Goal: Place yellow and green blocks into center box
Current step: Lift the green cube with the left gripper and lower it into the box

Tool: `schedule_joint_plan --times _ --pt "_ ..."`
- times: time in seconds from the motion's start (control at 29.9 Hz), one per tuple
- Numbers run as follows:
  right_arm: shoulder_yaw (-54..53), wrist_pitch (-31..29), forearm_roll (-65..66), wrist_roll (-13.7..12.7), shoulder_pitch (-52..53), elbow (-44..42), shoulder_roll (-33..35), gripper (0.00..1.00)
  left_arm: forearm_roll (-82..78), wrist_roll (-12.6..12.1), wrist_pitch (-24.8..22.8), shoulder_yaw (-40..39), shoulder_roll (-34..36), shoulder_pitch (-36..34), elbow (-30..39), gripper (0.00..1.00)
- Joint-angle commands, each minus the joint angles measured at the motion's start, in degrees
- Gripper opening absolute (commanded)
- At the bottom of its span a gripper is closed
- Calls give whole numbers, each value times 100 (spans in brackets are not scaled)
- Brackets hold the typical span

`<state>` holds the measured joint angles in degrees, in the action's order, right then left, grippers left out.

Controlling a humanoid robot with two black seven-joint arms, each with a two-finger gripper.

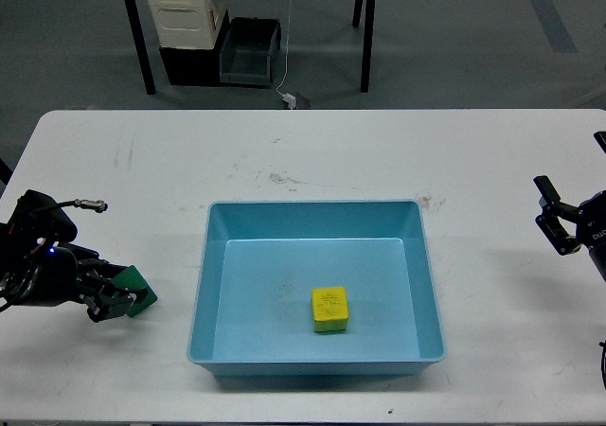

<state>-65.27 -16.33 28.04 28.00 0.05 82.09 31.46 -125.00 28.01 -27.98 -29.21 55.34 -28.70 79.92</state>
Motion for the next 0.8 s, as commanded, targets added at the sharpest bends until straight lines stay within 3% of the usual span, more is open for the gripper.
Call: schedule_joint_plan --times 0.0,0.13,0.53,0.77 --pt "-3 7 0 0 -5 0 0 100 0 -1 -2 -6 3 -13 -12 27" --pt "-3 7 0 0 -5 0 0 100 0 -1 -2 -15 46 -240 -161 24" --pt "-3 7 0 0 -49 9 0 100 187 -1 -2 55 179 -1989 -197 24" --pt "-56 7 0 0 -181 0 0 100 985 -1 -2 942 3 -3263 593 25"
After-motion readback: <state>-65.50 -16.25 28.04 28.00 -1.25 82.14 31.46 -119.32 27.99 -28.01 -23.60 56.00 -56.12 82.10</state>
